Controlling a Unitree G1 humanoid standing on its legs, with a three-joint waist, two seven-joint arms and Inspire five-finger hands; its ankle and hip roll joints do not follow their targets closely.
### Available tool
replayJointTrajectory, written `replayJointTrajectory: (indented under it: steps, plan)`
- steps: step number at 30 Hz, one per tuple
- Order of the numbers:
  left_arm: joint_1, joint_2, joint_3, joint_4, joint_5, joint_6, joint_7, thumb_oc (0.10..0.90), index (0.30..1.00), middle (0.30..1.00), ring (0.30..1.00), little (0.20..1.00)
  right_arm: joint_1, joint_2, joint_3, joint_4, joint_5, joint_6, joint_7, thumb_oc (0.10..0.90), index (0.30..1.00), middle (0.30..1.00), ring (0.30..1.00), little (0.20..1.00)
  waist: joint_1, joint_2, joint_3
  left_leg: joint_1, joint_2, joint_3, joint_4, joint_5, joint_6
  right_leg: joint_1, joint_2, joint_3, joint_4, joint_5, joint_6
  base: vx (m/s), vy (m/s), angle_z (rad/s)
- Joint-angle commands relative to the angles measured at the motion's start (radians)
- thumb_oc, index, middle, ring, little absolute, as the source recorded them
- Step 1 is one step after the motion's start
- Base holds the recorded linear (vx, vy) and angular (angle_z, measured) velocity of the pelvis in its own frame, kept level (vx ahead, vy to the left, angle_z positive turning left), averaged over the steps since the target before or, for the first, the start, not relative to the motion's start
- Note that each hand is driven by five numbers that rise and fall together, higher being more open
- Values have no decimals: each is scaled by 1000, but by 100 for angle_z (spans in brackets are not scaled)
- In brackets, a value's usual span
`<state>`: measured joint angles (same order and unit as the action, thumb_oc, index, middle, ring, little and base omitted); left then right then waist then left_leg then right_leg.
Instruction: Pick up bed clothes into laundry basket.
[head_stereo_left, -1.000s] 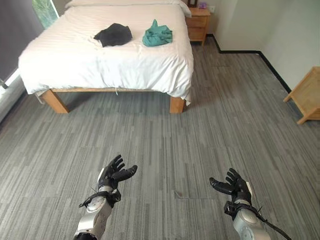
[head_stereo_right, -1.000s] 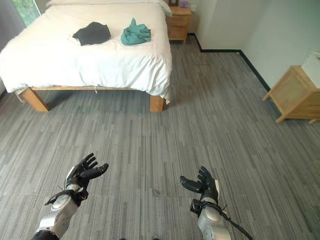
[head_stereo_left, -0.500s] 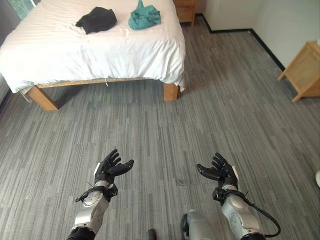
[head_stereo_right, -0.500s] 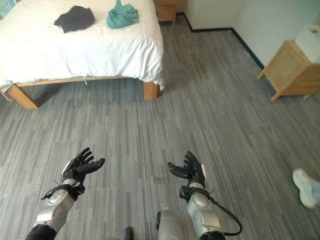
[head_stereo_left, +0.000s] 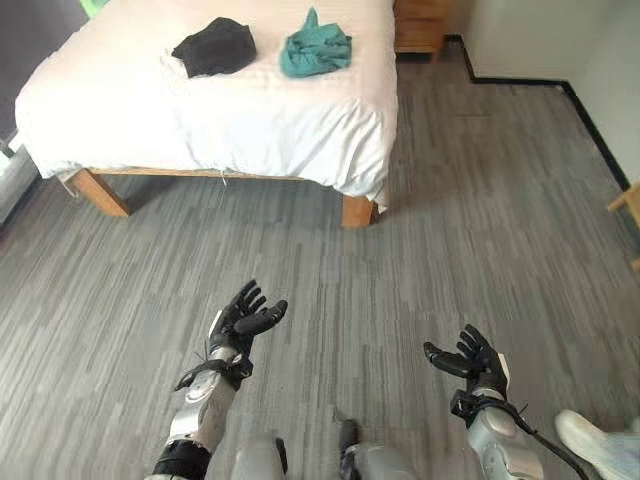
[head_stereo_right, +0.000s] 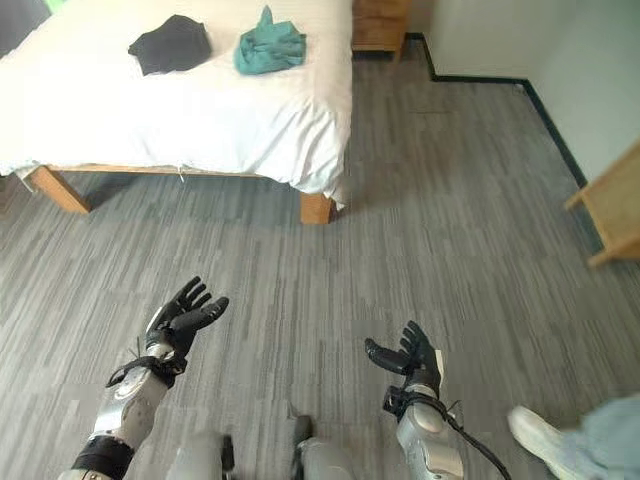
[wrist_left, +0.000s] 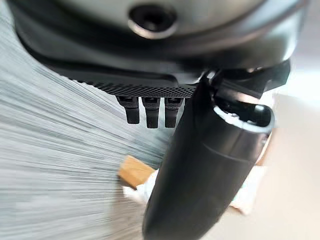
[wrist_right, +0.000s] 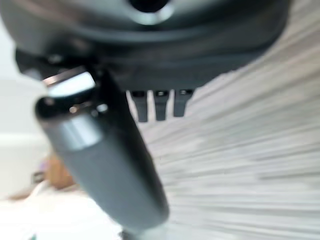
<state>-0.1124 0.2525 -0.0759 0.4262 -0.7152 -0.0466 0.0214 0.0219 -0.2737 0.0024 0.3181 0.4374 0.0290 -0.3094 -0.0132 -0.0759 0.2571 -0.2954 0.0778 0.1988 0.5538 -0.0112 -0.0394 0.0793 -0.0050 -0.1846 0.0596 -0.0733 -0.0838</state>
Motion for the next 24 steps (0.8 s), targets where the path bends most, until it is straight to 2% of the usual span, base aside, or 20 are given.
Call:
replayJointTrajectory:
  steps: [1,2,5,6,7,8,9,10,11,12,13,14,15,17,18,19,20,21,23,24]
  plan:
    - [-46,49,-3,-119,-18,-108,-66,800,900,900,900,900,-32,-53,-3,-127,-13,-84,10,800,900,900,900,900,32,20,-73,98,60,86,-390,178,-30,91,-55,75,-45,16,116,1003,172,-6]
    - [-48,43,-1,-130,-32,-108,-80,800,900,900,900,900,-33,-50,5,-144,-20,-88,12,800,900,900,900,900,51,40,-99,93,70,119,-612,212,-24,153,-47,79,-42,-26,131,521,99,-14]
    - [-41,37,3,-139,-33,-101,-85,800,900,900,900,900,-32,-43,11,-159,-32,-80,31,800,900,900,900,900,58,34,-120,75,71,136,-641,224,-25,210,-67,84,-30,-35,146,697,104,-15]
    - [-22,51,12,-162,-17,-94,-91,800,900,900,900,900,-21,-32,17,-178,-47,-63,56,800,900,900,900,900,70,31,-155,92,62,133,-632,274,-25,259,-91,105,9,-24,167,783,116,-41]
    - [-20,52,12,-163,-16,-94,-91,800,900,900,900,900,-20,-30,17,-179,-47,-62,56,800,900,900,900,900,71,27,-154,96,60,135,-634,274,-26,262,-94,106,10,-26,168,1023,257,-42]
    - [7,78,13,-188,17,-85,-118,800,900,900,900,900,-11,-11,23,-197,-81,-55,76,800,900,900,900,900,76,19,-180,113,23,135,-597,245,21,253,-137,114,161,8,207,629,272,-22]
    - [6,79,3,-183,11,-81,-126,800,900,900,900,900,-6,-2,26,-192,-99,-63,71,800,900,900,900,900,84,15,-177,123,-3,126,-565,217,50,195,-171,110,359,168,250,621,277,-33]
    - [6,79,3,-182,11,-81,-126,800,900,900,900,900,-7,-2,26,-192,-100,-63,71,800,900,900,900,900,89,18,-180,119,2,129,-563,216,50,188,-168,115,360,170,250,311,228,-47]
    - [-9,80,-10,-174,2,-74,-122,800,900,900,900,900,-6,4,24,-193,-111,-68,57,800,900,900,900,900,80,27,-173,150,-10,137,-560,184,75,120,-169,146,528,304,280,326,212,-18]
    - [-34,86,-21,-155,2,-77,-114,800,900,900,900,900,-21,15,35,-192,-98,-70,31,800,900,900,900,900,59,42,-146,203,-14,132,-572,160,88,33,-151,182,616,363,270,631,337,21]
    - [-62,99,-30,-151,5,-80,-121,800,900,900,900,900,-41,54,61,-198,-31,-84,30,800,900,900,900,900,25,67,-110,304,-29,103,-616,138,104,-81,-153,176,697,296,248,446,211,53]
    - [-62,99,-30,-151,5,-80,-121,800,900,900,900,900,-42,54,61,-198,-31,-84,30,800,900,900,900,900,26,70,-111,302,-25,104,-617,139,103,-83,-150,176,695,299,246,470,174,40]
    - [-65,111,-33,-170,3,-70,-138,800,900,900,900,900,-47,48,67,-219,-38,-75,43,800,900,900,900,900,17,75,-105,340,-37,90,-630,126,107,-131,-190,140,680,285,232,167,44,47]
    - [-62,119,-35,-197,-14,-61,-166,800,900,900,900,900,-48,28,64,-244,-64,-64,62,800,900,900,900,900,2,78,-101,368,-44,72,-640,112,106,-164,-209,118,633,268,223,498,25,94]
    - [-115,138,-72,-205,-19,-69,-193,800,900,900,900,900,-55,-22,36,-270,-58,-59,75,800,900,900,900,900,-44,78,-93,422,-57,16,-641,69,98,-224,-152,122,512,196,211,916,-124,133]
    - [-150,144,-91,-217,-12,-72,-201,800,900,900,900,900,-64,-65,17,-290,-60,-49,90,800,900,900,900,900,-62,58,-92,455,-71,-15,-641,36,83,-216,-131,146,317,179,216,865,-211,107]
    - [-158,141,-96,-222,-16,-73,-210,800,900,900,900,900,-69,-84,9,-299,-64,-46,96,800,900,900,900,900,-69,49,-97,465,-76,-33,-641,22,76,-209,-111,179,228,173,221,682,-273,115]
    - [-172,130,-104,-238,-31,-70,-229,800,900,900,900,900,-62,-125,-12,-336,-74,-36,114,800,900,900,900,900,-80,31,-113,489,-86,-64,-641,-6,65,-191,-89,238,76,165,230,412,-164,90]
    - [-172,123,-103,-243,-37,-66,-239,800,900,900,900,900,-59,-142,-19,-367,-85,-30,125,800,900,900,900,900,-84,28,-114,502,-86,-74,-641,-14,62,-177,-85,253,40,179,234,347,-163,113]
    - [-183,113,-111,-255,-43,-63,-252,800,900,900,900,900,-61,-190,-43,-388,-84,-25,148,800,900,900,900,900,-85,17,-125,524,-90,-102,-641,-29,57,-177,-79,288,2,208,247,316,-170,79]
